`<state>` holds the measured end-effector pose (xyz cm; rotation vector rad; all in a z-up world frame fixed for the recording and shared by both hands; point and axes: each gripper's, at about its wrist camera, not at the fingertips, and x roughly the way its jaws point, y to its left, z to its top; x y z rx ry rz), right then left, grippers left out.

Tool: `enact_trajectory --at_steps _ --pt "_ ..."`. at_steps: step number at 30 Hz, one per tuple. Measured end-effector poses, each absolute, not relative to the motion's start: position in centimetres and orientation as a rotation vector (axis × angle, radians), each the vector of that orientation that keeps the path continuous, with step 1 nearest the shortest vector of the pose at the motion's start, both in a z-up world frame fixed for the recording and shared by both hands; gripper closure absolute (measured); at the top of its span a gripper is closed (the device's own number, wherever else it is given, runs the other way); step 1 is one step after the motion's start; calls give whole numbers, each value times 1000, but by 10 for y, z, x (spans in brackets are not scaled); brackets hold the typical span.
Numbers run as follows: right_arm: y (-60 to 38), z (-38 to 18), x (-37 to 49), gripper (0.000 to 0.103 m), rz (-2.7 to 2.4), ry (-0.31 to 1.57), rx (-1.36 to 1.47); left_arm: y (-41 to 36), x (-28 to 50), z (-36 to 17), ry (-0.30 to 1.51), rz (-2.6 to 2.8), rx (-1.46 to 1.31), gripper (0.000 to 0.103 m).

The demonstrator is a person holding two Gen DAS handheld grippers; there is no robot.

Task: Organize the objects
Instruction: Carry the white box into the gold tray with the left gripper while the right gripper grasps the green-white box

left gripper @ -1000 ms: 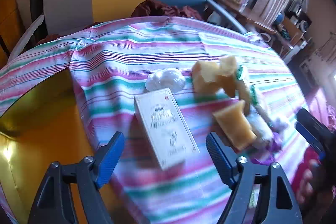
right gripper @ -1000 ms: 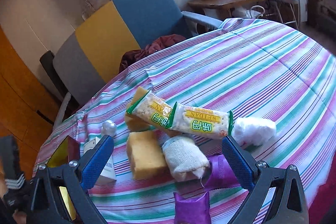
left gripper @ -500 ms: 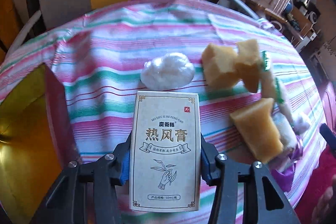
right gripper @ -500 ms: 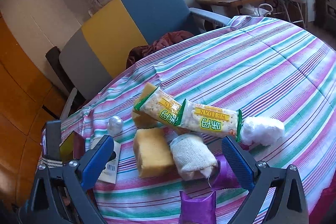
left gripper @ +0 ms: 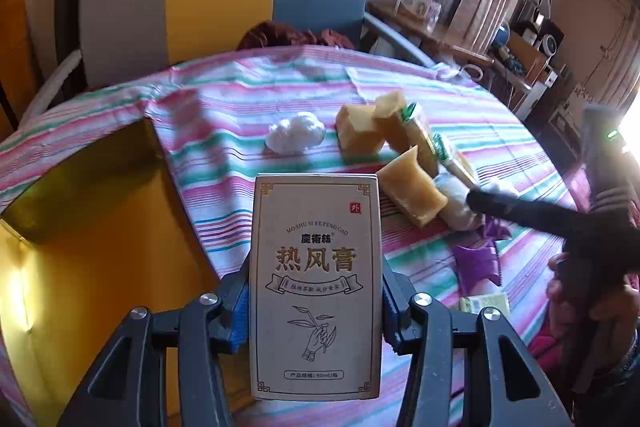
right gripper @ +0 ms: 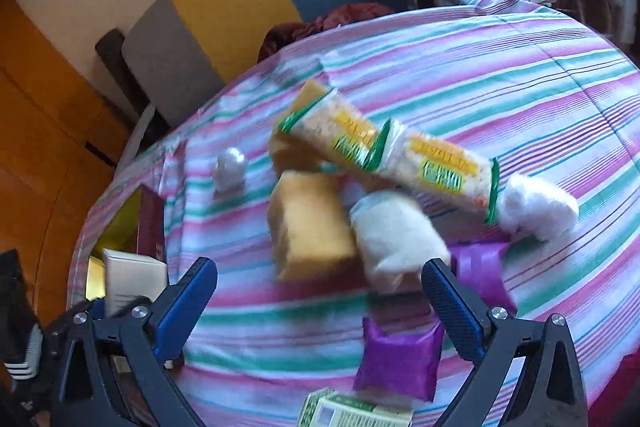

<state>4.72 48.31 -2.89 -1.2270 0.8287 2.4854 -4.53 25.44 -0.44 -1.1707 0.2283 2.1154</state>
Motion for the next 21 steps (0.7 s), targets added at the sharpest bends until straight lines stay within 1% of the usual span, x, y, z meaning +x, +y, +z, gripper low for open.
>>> enact_trajectory --at_steps 3,6,12,17,19,20,21 --pt "476 -32 57 0 2427 760 -1295 241 -39 10 188 2115 -1125 52" --pt "476 -35 77 0 2347 789 -1333 225 -32 19 172 2133 -1082 52" --pt "456 -45 97 0 2256 760 -1405 192 -33 17 113 2174 -1102 52" --pt "436 -71 93 1 2179 691 -1473 149 -38 13 68 2247 -1134 52" --pt "431 -78 92 31 2149 615 -1473 126 -48 11 39 2289 -1155 52" --pt "431 -80 93 29 2134 593 -1473 111 -57 10 12 2321 -1180 52" --pt "429 -82 93 30 2138 580 -1474 95 -68 8 -19 2358 -1214 52"
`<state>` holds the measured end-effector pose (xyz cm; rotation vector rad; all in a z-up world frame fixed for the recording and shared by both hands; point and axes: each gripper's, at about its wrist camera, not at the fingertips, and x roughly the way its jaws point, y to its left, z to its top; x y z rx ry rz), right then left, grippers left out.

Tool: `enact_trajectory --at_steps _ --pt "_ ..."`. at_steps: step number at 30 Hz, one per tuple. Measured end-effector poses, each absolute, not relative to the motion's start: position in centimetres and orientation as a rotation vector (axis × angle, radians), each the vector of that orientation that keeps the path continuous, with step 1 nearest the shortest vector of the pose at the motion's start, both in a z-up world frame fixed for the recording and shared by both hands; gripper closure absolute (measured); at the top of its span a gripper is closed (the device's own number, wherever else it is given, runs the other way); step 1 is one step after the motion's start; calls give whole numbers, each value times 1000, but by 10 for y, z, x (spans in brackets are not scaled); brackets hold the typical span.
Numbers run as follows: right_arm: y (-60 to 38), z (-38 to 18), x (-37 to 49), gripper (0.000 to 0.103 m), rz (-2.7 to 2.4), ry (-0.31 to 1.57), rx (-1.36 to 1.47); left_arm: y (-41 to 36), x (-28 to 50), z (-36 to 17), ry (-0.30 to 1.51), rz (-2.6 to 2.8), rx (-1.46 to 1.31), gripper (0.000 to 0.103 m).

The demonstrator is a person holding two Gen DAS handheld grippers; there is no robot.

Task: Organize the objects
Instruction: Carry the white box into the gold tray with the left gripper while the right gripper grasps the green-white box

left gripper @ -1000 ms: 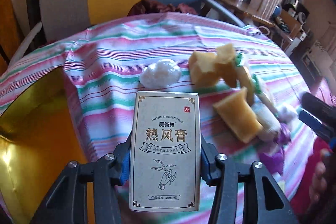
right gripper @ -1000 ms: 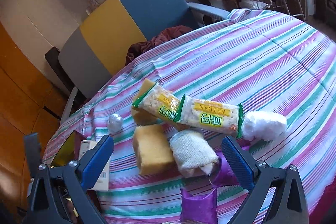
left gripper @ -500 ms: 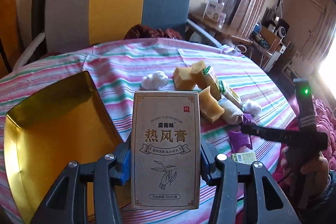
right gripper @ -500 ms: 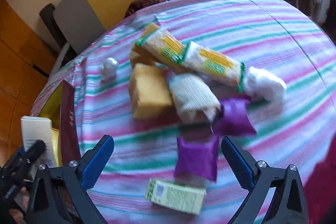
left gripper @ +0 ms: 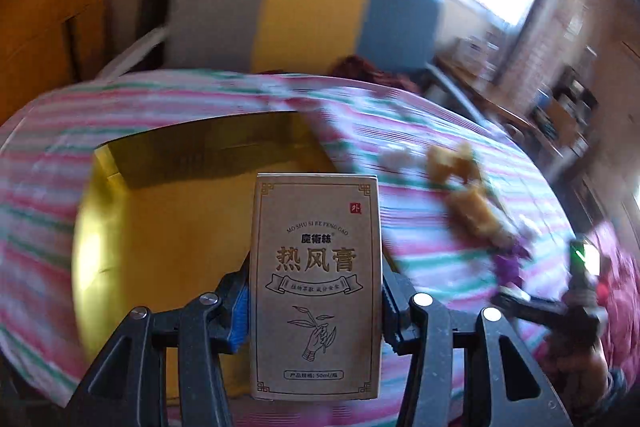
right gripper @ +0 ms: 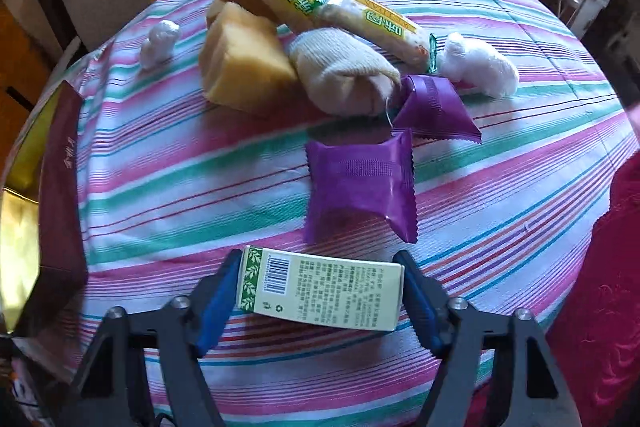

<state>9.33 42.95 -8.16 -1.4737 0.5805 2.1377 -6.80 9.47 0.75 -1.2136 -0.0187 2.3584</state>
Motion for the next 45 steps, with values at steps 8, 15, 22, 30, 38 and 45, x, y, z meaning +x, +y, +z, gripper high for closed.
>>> enact_trajectory --at_steps 8,15,22,30,38,45 --pt "428 -79 96 30 2210 540 -1452 16 -141 -16 -166 2549 -1392 52" --pt "426 -77 96 30 2253 519 -1447 16 -186 -38 -112 2579 -1492 52" --pt "418 -80 98 30 2272 504 -1444 24 -225 -51 -44 2612 -1549 52" --pt "414 -84 86 30 2288 496 -1441 23 -245 -71 -2 2669 -1613 50" --pt "412 -84 82 30 2306 478 -1436 22 -234 -58 2 2644 -1543 33" --pt "407 -82 79 30 2334 440 -1412 13 -181 -11 15 2697 -1341 32"
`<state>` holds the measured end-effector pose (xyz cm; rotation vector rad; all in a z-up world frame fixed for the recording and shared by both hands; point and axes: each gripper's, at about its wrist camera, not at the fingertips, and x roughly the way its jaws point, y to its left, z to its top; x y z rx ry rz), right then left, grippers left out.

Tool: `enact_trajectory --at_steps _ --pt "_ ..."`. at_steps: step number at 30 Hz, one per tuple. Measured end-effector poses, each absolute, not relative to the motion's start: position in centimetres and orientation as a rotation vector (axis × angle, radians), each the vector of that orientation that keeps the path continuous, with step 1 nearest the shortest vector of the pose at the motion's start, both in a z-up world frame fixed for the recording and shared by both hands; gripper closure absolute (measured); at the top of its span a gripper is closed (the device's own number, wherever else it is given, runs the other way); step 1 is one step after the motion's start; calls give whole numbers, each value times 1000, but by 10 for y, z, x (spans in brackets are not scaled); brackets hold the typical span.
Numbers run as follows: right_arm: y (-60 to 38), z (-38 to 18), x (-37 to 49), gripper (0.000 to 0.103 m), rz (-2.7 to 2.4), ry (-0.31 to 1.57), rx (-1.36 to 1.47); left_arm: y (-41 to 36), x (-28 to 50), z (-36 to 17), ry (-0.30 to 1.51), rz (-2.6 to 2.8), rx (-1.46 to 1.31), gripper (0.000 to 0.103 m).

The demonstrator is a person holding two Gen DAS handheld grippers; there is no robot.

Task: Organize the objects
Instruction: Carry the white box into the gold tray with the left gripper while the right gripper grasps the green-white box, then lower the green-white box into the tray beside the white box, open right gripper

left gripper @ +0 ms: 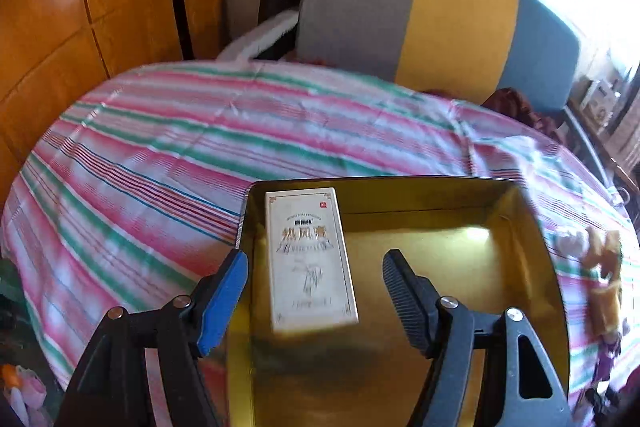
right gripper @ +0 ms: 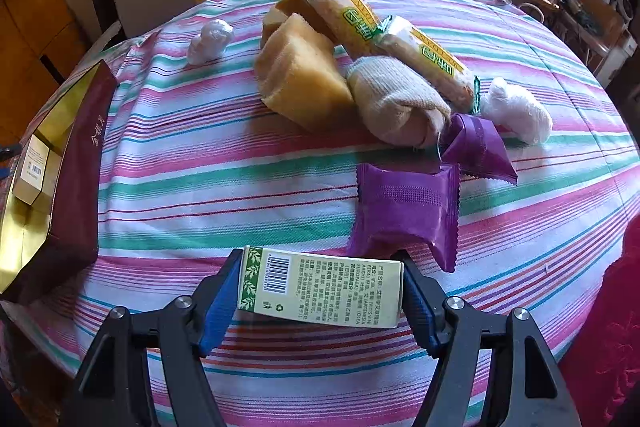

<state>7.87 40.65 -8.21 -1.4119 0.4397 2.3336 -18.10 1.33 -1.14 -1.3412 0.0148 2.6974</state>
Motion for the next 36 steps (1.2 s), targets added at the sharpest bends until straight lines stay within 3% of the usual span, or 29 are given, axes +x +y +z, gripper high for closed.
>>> enact_trajectory --at_steps 10,20,36 --pt "387 -45 65 30 2465 399 -1312 -4 -90 11 -28 2746 -1215 32" --pt "301 8 25 30 2831 267 -1292 -20 -41 9 -20 2802 -1189 32" --pt "148 -16 -67 30 3054 29 -1576 -57 -38 3 -135 2831 -1228 32"
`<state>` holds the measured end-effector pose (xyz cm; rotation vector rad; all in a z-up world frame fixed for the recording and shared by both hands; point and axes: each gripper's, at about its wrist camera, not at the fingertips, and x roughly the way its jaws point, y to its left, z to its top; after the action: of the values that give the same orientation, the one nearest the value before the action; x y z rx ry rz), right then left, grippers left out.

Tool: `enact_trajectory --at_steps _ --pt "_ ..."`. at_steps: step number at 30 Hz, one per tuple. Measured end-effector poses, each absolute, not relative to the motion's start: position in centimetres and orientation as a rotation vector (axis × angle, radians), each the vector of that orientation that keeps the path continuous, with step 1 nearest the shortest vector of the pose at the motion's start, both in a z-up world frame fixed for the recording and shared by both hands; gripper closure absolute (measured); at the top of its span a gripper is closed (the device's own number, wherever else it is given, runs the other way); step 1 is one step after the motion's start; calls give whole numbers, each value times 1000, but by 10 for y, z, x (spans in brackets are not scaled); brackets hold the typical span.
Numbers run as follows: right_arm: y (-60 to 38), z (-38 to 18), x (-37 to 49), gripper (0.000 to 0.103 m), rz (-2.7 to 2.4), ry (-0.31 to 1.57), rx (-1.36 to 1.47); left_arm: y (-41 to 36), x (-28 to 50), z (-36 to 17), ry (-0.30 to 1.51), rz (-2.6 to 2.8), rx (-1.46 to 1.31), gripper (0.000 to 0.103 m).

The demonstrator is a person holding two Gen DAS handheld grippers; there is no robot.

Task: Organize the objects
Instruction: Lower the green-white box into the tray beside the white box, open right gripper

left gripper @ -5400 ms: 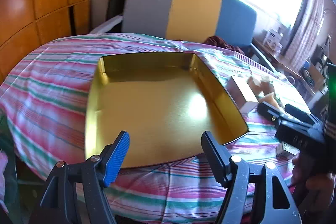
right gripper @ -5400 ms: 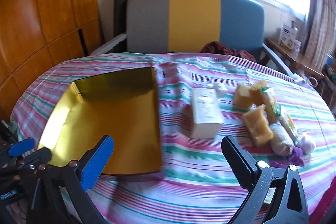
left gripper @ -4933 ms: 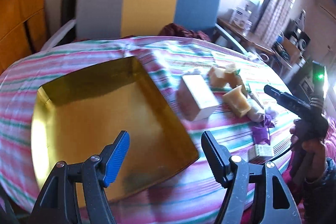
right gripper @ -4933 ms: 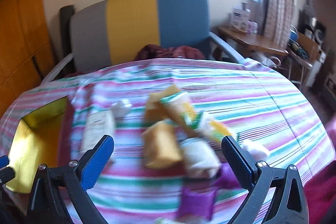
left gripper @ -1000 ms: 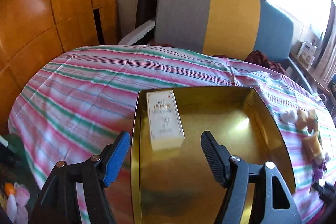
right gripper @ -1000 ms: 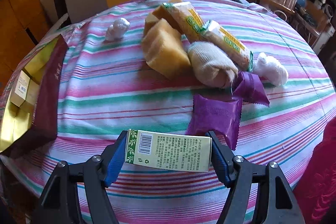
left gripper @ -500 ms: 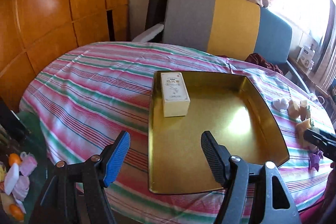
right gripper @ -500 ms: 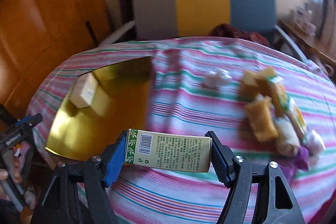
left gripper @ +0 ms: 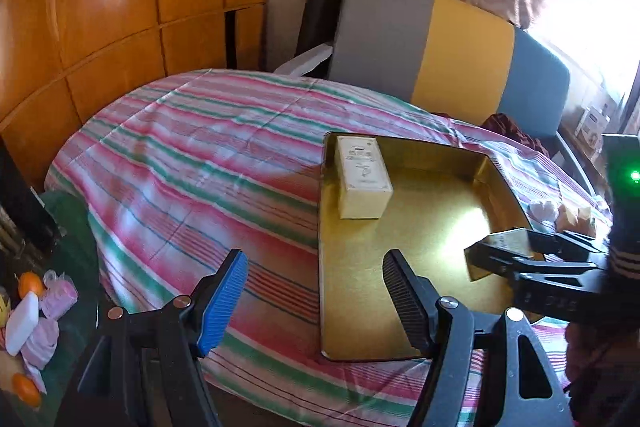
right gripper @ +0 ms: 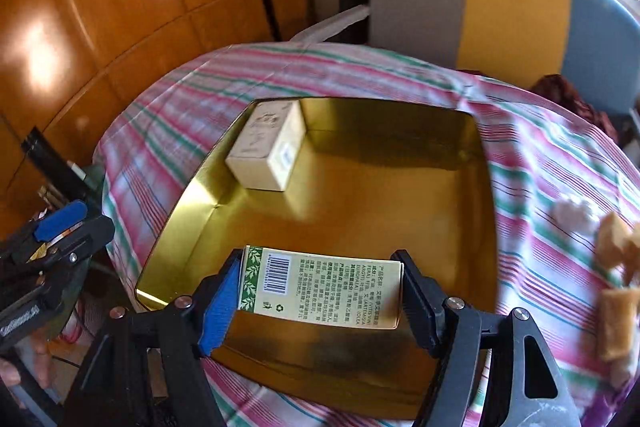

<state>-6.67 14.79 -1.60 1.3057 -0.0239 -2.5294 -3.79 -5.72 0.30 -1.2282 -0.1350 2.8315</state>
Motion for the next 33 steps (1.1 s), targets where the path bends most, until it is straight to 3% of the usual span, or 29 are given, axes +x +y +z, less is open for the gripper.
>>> enact_trajectory --at_steps 9,11,14,17,33 --pt "96 -42 -109 29 -2439 25 1381 -87 -43 -8 -248 2866 -1278 32" --pt "86 -50 -124 27 -2407 -22 1418 -89 -45 -10 -251 2864 -1287 32" --pt "82 -55 -141 14 -2353 -219 1413 -90 -46 -14 -241 2862 -1302 32" --pt "85 -52 -145 10 -2319 -337 1371 -89 -47 -17 -227 2864 -1305 32" --pt "119 -39 -79 3 -2507 -88 1313 -62 -36 -14 -142 2826 -1275 32"
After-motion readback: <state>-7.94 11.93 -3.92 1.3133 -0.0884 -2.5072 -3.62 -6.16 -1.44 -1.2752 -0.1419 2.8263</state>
